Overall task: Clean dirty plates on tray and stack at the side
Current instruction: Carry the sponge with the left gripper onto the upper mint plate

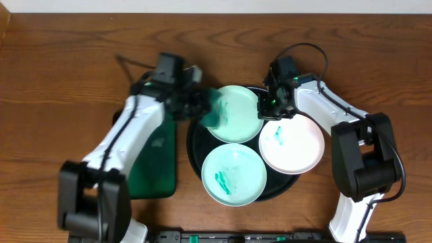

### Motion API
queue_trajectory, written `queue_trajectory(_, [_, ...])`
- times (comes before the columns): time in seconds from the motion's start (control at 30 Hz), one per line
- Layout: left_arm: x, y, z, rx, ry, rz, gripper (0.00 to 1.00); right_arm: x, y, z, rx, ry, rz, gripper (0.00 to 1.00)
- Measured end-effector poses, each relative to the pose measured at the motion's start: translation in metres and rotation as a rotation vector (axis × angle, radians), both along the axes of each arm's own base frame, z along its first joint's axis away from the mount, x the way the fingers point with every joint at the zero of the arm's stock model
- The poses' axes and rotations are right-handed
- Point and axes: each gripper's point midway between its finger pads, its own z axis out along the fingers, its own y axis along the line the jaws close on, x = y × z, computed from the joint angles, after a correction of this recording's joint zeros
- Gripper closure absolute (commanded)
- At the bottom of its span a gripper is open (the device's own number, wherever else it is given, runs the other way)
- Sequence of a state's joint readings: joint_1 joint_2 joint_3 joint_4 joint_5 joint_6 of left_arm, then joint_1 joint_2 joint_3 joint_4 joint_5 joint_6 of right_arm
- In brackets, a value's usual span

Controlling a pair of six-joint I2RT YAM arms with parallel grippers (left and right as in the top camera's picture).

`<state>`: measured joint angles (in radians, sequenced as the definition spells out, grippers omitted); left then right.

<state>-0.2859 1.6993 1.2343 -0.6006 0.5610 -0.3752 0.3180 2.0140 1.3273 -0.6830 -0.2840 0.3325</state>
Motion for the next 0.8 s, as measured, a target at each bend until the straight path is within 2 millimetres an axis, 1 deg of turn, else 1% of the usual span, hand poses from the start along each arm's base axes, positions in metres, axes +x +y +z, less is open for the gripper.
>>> queue_trajectory(0.07, [0.002,-0.017,-0.002,-0.014,0.009,-0.031,0.93,0.0,0.0,0.0,0.0,0.0,0.0,0.99])
queue_trajectory(0.13, [0.003,-0.033,-0.009,-0.033,0.027,-0.06,0.93,0.0,0.0,0.0,0.0,0.0,0.0,0.99])
queue_trajectory(0.2, [0.004,-0.046,-0.021,-0.048,0.057,-0.083,0.93,0.0,0.0,0.0,0.001,0.0,0.0,0.99])
queue_trajectory(0.27, [0.004,-0.056,-0.038,-0.058,0.092,-0.095,0.92,0.0,0.0,0.0,0.001,0.0,0.0,0.99])
queue_trajectory(0.4, [0.006,-0.072,-0.066,-0.111,0.144,-0.113,0.93,0.0,0.001,0.0,0.004,0.0,0.001,0.99])
queue_trajectory(0.5, [0.012,-0.082,-0.078,-0.164,0.152,-0.119,0.93,0.0,0.001,0.0,0.004,0.0,0.001,0.99])
queue_trajectory(0.6, [0.014,-0.088,-0.081,-0.208,0.161,-0.125,0.92,0.0,0.001,0.0,0.003,0.001,0.001,0.99])
queue_trajectory(0.7, [0.013,-0.088,-0.081,-0.209,0.176,-0.116,0.93,-0.001,0.0,0.0,0.003,0.005,0.0,0.99])
queue_trajectory(0.8, [0.01,-0.081,-0.088,-0.159,0.203,-0.088,0.93,-0.002,0.0,0.0,0.002,0.011,0.0,0.99])
